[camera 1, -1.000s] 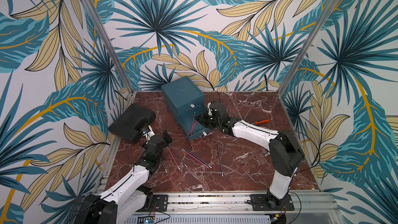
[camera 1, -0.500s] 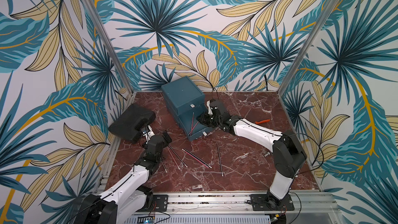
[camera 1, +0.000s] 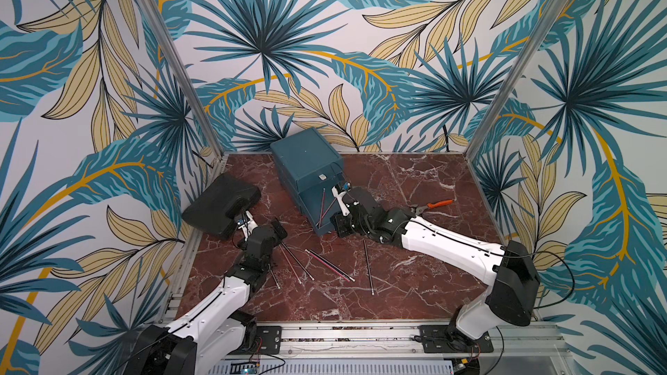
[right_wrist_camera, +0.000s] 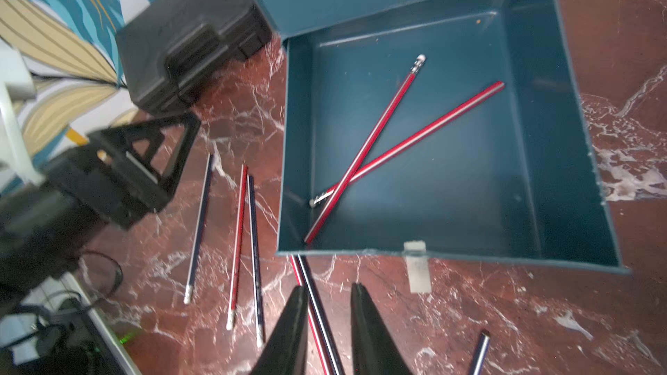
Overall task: Please place the pencils in the drawer according to their color
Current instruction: Pick up the pencil from the center of the board.
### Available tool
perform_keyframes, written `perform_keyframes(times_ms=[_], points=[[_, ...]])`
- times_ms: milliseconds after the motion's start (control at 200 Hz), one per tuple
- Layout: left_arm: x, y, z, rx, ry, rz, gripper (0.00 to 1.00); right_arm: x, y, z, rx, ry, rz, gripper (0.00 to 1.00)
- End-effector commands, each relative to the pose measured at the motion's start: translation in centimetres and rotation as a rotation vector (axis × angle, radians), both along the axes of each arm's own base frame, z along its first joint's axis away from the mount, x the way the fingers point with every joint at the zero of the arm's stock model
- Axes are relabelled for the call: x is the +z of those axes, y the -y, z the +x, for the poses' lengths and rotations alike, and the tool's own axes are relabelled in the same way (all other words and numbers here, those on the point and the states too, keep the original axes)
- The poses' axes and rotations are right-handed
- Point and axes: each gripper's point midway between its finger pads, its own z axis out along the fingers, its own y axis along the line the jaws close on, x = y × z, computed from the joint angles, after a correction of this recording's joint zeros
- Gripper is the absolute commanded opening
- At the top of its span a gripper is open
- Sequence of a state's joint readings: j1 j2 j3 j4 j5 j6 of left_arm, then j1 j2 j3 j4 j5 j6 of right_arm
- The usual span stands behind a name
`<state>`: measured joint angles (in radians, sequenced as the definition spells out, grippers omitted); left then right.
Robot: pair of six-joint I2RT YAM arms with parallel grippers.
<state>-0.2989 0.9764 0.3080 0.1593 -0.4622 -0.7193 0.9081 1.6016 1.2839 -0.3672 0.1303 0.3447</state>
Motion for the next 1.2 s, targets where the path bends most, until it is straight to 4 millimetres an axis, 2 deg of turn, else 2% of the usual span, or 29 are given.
perform_keyframes(times_ms=[0, 65, 125, 290, 466, 811, 1197], points=[[0.0, -0.7, -0.2, 0.039, 0.001, -0.010, 1.00, -3.3, 1.9, -2.3, 0.083, 0.027, -0.248, 0.28], [-0.2, -0.8, -0.2, 0.047, -0.002, -0.016, 1.00, -4.7, 1.5, -3.8, 0.143, 0.015, -0.314, 0.36], [-0.3, -1.0, -0.3, 0.054, -0.005, -0.021, 1.00, -5.7, 1.2, -5.2, 0.188, 0.012, -0.375, 0.39], [-0.5, -1.3, -0.3, 0.068, -0.007, -0.028, 1.00, -8.4, 0.6, -7.9, 0.272, -0.047, -0.448, 0.40], [-0.7, -2.2, -0.7, 0.105, -0.009, -0.018, 1.00, -11.0, 0.4, -9.5, 0.309, -0.126, -0.466, 0.40], [-1.0, -3.2, -1.0, 0.134, -0.015, -0.024, 1.00, -15.1, 0.0, -10.4, 0.334, -0.195, -0.532, 0.39], [-1.1, -3.2, -1.0, 0.132, -0.018, -0.031, 1.00, -16.7, 0.0, -9.9, 0.323, -0.202, -0.576, 0.39]])
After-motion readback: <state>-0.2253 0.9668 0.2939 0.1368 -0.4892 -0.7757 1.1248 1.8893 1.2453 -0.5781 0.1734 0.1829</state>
